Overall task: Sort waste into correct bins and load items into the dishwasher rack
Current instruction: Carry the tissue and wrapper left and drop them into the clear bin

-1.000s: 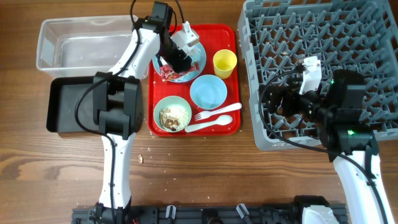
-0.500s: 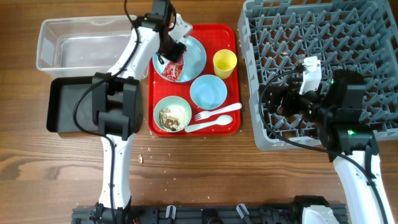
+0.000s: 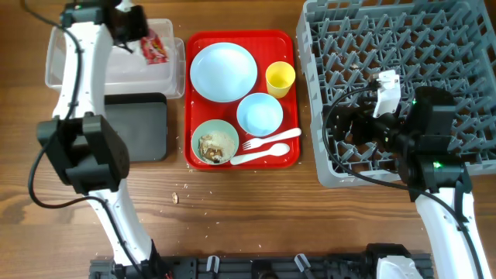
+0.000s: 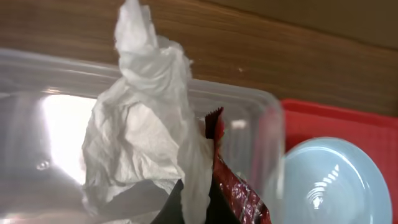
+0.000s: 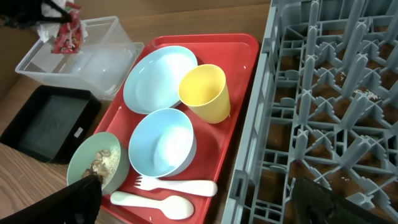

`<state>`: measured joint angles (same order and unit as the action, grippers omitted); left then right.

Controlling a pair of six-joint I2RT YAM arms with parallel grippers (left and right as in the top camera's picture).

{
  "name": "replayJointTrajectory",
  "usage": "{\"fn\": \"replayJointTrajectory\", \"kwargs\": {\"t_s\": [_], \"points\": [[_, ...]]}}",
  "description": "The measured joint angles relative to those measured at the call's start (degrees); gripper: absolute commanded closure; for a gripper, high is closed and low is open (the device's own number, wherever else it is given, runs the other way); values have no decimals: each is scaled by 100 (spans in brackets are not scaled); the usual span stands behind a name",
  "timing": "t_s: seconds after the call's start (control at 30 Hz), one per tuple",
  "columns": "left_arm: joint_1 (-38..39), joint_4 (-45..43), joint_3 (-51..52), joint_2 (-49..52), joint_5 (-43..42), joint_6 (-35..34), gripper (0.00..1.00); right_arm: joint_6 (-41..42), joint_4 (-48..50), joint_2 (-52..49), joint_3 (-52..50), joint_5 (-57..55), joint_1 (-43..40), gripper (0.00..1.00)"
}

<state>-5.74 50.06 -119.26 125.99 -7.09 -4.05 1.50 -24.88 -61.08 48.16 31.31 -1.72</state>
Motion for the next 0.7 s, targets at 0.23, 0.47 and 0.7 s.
{"fn": "replayJointTrajectory", "kwargs": {"t_s": [0.23, 0.47, 0.7], "points": [[-341, -144, 260, 448, 20, -328, 0, 0, 2, 0, 0, 2, 0, 0], [-205, -225, 271, 407, -1296, -52, 0, 0, 9, 0, 0, 2, 0, 0], [133, -7, 269, -101, -2944, 57, 1, 0, 9, 0, 0, 2, 0, 0]]}}
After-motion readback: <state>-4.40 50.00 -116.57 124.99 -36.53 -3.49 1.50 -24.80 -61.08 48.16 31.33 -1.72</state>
